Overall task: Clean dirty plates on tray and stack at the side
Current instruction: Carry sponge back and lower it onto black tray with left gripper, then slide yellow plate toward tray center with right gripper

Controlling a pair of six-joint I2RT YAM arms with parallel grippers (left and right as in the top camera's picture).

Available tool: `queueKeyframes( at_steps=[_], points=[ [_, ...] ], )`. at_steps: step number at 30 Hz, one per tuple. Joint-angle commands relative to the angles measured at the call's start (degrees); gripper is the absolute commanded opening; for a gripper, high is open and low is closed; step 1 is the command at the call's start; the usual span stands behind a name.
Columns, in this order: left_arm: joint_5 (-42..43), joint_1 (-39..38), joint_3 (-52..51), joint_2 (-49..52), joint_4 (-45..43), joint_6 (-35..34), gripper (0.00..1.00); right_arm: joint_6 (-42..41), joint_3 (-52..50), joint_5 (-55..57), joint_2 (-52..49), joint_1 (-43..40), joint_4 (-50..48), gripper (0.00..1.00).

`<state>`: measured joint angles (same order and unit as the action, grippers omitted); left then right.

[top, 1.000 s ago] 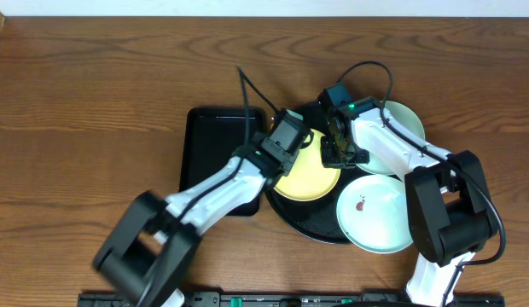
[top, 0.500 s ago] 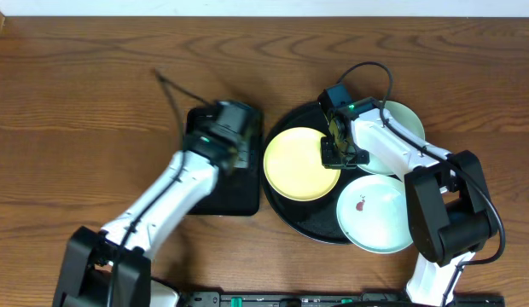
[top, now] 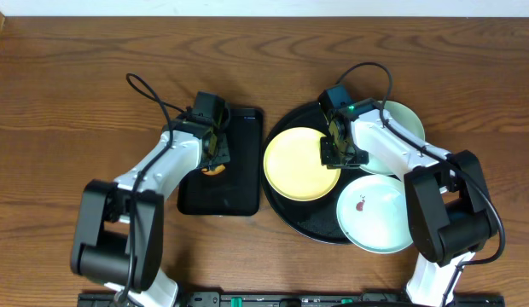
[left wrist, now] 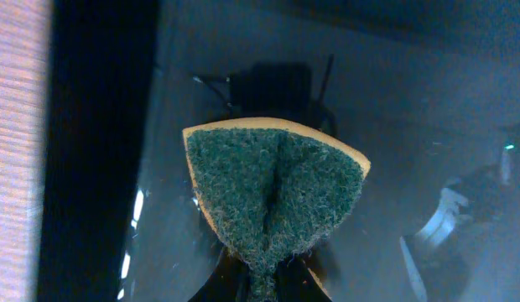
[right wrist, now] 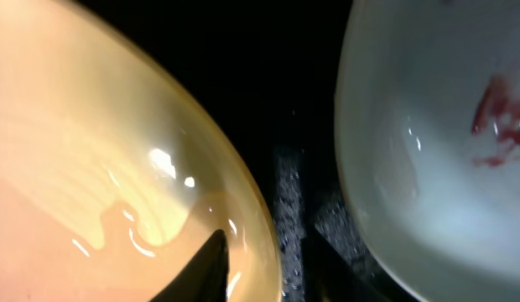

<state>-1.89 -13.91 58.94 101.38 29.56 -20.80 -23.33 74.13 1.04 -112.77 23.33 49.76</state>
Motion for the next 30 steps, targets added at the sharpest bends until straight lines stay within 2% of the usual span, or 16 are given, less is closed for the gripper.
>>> queueKeyframes(
  at_steps=[1,3,5,7,9,11,13,21,30],
  points=[
    [0.0,0.2,-0.2,1.2,-0.5,-0.3,0.13,-0.2,-1.0,0.0,0.2,0.4,-0.6,0.15],
    [-0.5,0.2,-0.2,1.2,-0.8,-0.3,0.16,-0.1,-1.1,0.0,0.2,0.4,-0.7,0.01],
    [-0.5,0.2,-0.2,1.2,-1.6,-0.3,0.17,0.7,-1.1,0.0,0.2,0.4,-0.7,0.01],
    [-0.5,0.2,-0.2,1.2,-2.3,-0.3,0.33,0.7,-1.1,0.0,0.2,0.4,-0.7,0.01],
    [-0.5,0.2,-0.2,1.2,-2.7,-0.3,0.53,1.6,-1.0,0.0,0.2,0.4,-0.5,0.01],
    [-0.5,0.2,-0.2,1.2,-2.8,-0.3,0.67,2.5,-0.5,0.0,0.6,0.4,-0.2,0.01],
    [-0.5,0.2,-0.2,1.2,-2.7,-0.2,0.71,3.4,0.2,0.0,1.2,0.4,0.4,0.01],
    [-0.5,0.2,-0.2,1.2,-2.4,0.1,0.74,12.1,1.2,0.0,5.7,0.4,2.0,0.01],
    [-0.5,0.2,-0.2,1.2,-2.3,0.1,0.76,12.3,1.2,0.0,8.2,0.3,3.1,0.01]
  ],
)
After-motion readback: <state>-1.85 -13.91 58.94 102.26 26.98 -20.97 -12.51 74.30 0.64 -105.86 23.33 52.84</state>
